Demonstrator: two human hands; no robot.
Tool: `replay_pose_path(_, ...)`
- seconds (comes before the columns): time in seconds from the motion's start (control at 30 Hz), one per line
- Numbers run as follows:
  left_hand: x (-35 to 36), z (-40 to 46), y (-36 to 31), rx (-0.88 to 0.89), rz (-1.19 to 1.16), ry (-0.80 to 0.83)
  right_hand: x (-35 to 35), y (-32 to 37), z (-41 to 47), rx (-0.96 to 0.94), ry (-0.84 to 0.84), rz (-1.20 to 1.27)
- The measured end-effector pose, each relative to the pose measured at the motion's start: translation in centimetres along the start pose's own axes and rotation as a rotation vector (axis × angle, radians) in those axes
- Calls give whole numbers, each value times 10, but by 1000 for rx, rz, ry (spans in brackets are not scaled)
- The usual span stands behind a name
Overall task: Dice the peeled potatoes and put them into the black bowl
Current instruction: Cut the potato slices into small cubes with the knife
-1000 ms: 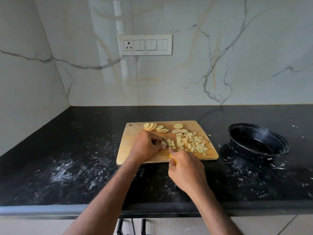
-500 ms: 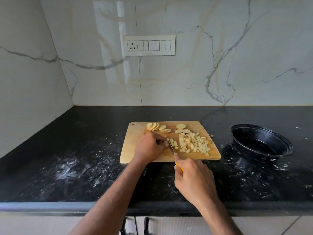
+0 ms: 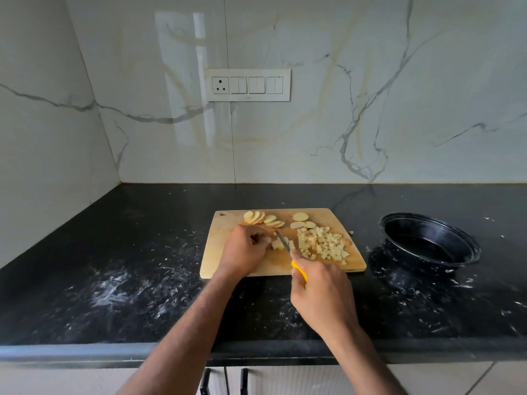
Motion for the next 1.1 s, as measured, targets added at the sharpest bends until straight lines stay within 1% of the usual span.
replay_pose_path(0.1, -2, 0, 4, -27, 13, -30, 10, 10, -4, -61, 54, -95)
replay_pose_path(0.13, -2, 1, 5, -28, 15, -29, 10, 9, -5, -56, 46, -123)
replay_pose_path(0.27, 2, 1, 6, -37, 37, -9, -5, -6, -8, 79, -41, -159)
replay_pose_path(0.33, 2, 0, 5, -38, 34, -11, -9, -7, -10, 97, -69, -170)
replay_pose_path(0.47, 1, 1, 5, -32, 55, -15, -5, 7, -5, 18, -70, -147)
replay_pose_path(0.57, 1, 1, 4, -32, 64, -19, 7, 22, 5, -72, -58, -193)
replay_pose_path(0.67, 0, -1, 1, -22, 70, -16, 16, 24, 12, -76, -41, -234)
replay_pose_path(0.9, 2, -1, -1, -14, 97, -5, 1, -6, 12, 144, -84, -226)
replay_pose_path(1.1, 3, -1, -1, -19, 102, 8, -4, -14, 13, 238, -85, -191)
Point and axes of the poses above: each hand's wrist, its own z-axis towards the middle knuckle, its own x-axis out of the palm, y = z × x, the point moved 10 cm from there along z, towards the middle knuckle, and after that the axes turned 11 degrees about x, right-handed, at the moved point
